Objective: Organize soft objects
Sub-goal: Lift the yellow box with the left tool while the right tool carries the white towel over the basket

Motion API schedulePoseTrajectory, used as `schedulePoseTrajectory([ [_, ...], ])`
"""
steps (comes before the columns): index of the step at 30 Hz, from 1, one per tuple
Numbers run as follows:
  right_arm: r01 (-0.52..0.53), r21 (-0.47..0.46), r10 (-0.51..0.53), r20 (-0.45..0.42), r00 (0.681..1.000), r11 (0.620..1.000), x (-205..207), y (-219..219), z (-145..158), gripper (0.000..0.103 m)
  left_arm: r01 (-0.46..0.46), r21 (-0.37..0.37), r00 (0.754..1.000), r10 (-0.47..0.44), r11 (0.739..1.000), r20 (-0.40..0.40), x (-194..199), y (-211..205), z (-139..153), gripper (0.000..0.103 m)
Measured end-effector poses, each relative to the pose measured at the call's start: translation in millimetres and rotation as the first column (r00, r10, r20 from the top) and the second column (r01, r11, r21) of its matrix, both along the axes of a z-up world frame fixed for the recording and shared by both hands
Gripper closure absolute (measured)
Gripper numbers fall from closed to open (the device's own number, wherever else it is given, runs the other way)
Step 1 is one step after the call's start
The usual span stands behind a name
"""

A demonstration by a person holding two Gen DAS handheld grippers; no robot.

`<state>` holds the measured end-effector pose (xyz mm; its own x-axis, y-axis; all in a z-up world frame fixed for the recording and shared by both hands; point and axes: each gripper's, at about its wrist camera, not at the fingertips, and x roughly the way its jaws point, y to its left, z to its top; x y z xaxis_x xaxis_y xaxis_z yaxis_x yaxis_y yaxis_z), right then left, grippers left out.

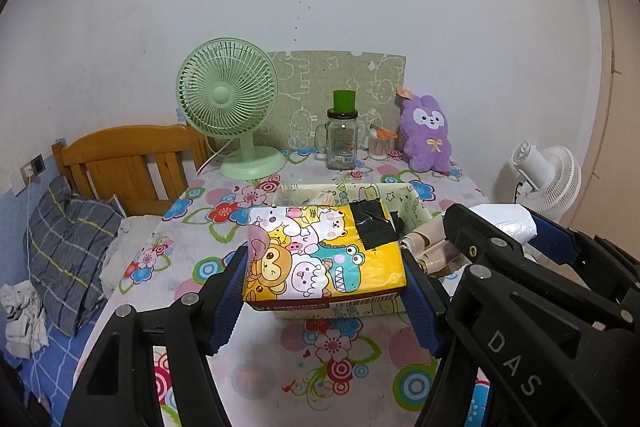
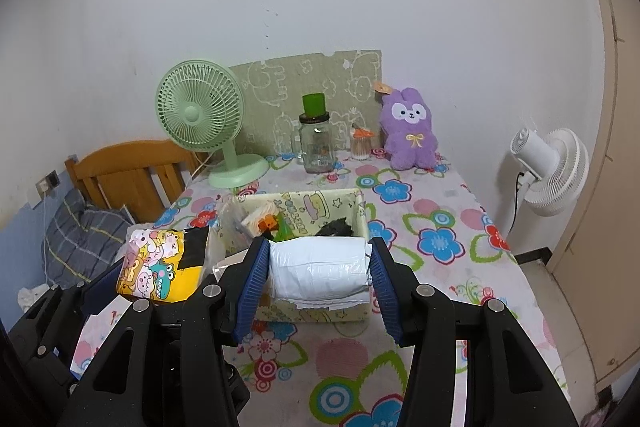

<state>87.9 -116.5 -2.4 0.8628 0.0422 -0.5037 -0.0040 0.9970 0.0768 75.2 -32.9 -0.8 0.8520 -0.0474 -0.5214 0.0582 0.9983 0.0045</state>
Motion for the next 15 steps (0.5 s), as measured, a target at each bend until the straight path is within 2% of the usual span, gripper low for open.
schedulePoseTrajectory([
  [15,0.0,0.001,0.0,-0.007,1.0,1.0,35,1,-4,0.049,-0.002,-0.016,1.0,0.001,1.0,-0.01,34,1,-6,0.03],
])
